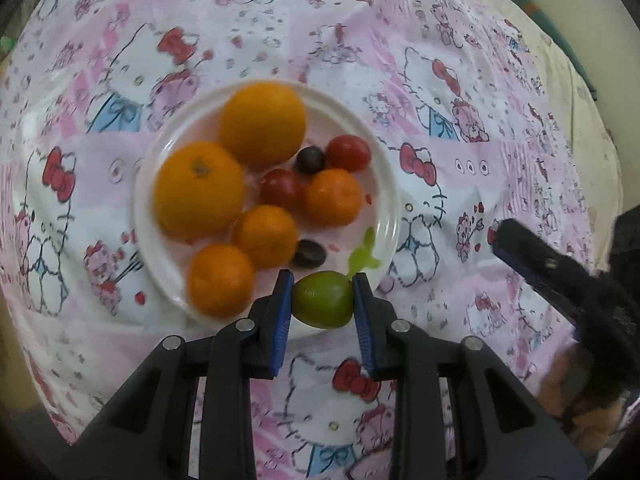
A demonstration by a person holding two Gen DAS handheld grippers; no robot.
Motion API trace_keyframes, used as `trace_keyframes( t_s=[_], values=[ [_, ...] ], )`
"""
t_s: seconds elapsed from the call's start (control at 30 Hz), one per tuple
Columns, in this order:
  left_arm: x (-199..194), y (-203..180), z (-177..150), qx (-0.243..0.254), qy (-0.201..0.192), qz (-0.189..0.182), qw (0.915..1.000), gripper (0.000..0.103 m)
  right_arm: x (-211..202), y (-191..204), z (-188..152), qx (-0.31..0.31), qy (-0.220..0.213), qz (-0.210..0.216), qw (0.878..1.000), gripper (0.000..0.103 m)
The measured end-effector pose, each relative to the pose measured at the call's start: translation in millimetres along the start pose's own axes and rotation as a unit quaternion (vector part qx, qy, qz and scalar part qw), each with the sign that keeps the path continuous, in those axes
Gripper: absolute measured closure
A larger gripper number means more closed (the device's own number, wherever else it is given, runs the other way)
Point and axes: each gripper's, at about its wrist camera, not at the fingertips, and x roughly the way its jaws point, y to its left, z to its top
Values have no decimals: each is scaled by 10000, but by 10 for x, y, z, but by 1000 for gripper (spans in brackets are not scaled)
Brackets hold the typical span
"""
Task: Organize fruits
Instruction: 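Carry the blueberry onto the plate and open the right gripper while the left carries the grape, then lower the green grape onto the plate and open the left gripper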
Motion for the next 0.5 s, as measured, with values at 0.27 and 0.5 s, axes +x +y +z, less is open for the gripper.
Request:
trace_keyframes(
  t_s=[0.27, 0.5],
  values=[
    [253, -174, 30, -178, 97, 745, 9970, 77, -276, -113, 111, 292, -329, 183, 9989, 41],
    [297, -222, -3, -208, 58, 1139, 9933, 45, -385, -261, 167, 567, -438, 190, 9973, 41]
  ],
)
